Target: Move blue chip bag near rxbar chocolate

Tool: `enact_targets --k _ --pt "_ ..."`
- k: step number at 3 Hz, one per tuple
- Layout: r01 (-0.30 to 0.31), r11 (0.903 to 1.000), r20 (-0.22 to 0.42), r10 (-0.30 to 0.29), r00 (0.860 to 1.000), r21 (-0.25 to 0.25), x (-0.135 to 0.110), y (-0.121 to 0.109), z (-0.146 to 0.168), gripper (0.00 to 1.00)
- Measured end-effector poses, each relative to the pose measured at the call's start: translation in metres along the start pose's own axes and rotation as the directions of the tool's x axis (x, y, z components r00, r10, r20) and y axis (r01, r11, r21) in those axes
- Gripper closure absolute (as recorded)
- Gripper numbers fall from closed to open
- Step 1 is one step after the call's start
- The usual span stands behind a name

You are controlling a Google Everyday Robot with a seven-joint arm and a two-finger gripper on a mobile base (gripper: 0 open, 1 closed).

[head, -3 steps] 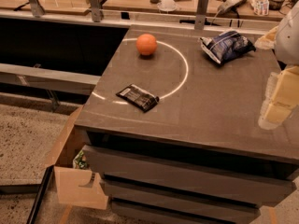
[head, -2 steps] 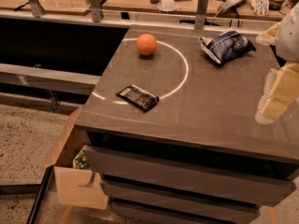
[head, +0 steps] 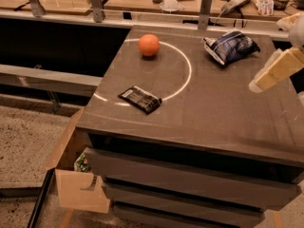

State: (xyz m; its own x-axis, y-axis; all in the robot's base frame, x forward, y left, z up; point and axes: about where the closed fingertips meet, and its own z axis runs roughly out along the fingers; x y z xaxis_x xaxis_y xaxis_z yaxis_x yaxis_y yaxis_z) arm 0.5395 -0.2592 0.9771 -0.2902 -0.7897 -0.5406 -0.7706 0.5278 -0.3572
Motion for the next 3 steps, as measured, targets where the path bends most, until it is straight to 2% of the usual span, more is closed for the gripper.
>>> enact_targets --k 1,2,3 --pt "-0.137 0.9883 0.115 0.128 0.985 0.068 0.01 -0.036 0.021 0.0" --pt "-0.259 0.9565 0.219 0.227 0.949 0.134 0.015 -0.068 0.029 0.0" --pt "-0.259 0.9568 0.224 0.226 0.948 0.132 0.012 -0.066 0.032 0.0"
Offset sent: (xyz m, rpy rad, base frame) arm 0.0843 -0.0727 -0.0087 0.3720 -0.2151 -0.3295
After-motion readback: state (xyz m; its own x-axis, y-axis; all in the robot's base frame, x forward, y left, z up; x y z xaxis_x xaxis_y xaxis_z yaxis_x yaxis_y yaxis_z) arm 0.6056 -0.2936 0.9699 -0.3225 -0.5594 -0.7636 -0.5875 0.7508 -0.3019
